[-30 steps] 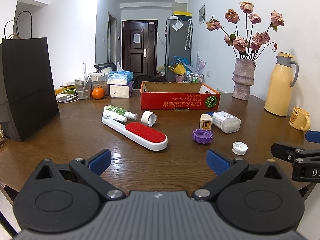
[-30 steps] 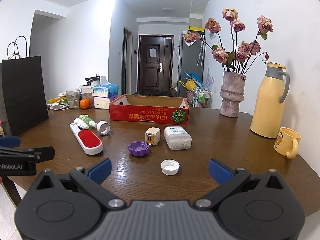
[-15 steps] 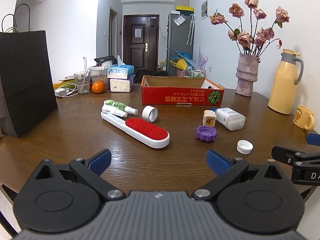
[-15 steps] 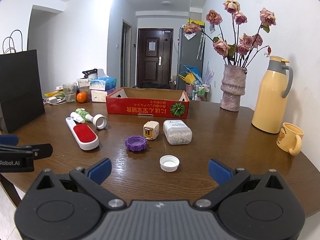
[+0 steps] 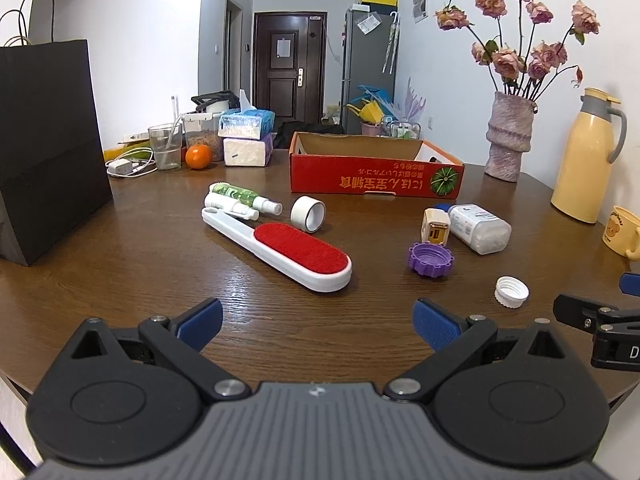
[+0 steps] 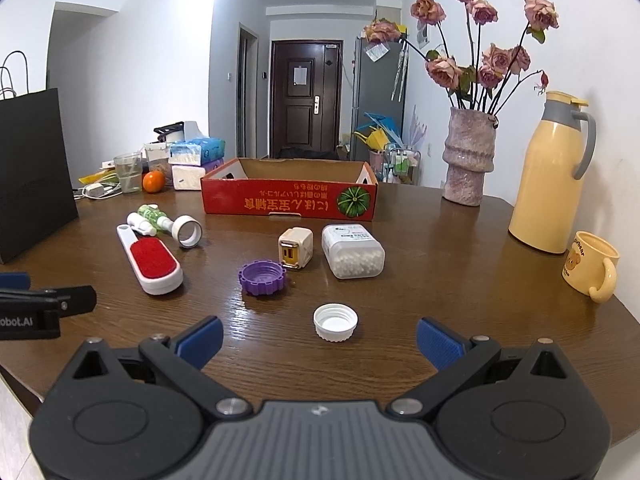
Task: Organize rigid objects
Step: 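Grasp the white bottle cap with the right gripper while the left gripper approaches the lint brush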
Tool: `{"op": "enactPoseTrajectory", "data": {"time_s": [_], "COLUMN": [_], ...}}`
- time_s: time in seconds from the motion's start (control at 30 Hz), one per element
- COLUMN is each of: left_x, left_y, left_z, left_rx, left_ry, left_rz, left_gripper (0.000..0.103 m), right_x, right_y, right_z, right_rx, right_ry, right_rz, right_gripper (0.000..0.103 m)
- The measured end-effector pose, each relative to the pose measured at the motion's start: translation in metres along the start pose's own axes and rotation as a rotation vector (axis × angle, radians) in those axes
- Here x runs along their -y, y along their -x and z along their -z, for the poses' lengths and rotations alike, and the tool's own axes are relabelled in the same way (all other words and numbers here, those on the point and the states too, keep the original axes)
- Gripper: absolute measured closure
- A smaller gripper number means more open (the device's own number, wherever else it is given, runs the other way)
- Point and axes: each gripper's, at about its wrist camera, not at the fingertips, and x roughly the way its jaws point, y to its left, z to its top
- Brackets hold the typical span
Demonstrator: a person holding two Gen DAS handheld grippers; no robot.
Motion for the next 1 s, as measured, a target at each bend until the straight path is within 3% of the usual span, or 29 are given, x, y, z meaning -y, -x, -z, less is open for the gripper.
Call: {"op": "enactPoseTrajectory", "data": {"time_s": [0.7, 1.0], "left_x": [0.0, 0.001], "left_y": [-0.049, -0.077], "left_z": [-0.014, -0.02], "left_rx": [-0.069, -0.114], "left_ry": [0.003, 0.004], "left_rz": [-0.025, -0.042], "left_gripper": [0.0, 0.0], "right_x": [0.008, 0.015], "right_y": [-0.057, -0.092], "right_z": [-0.008, -0.007], "right_rx": [-0.082, -0.145], "right_ry": [-0.014, -0.024], "right_rz": [0.002, -0.014], "right_gripper": [0.002, 0.014]}}
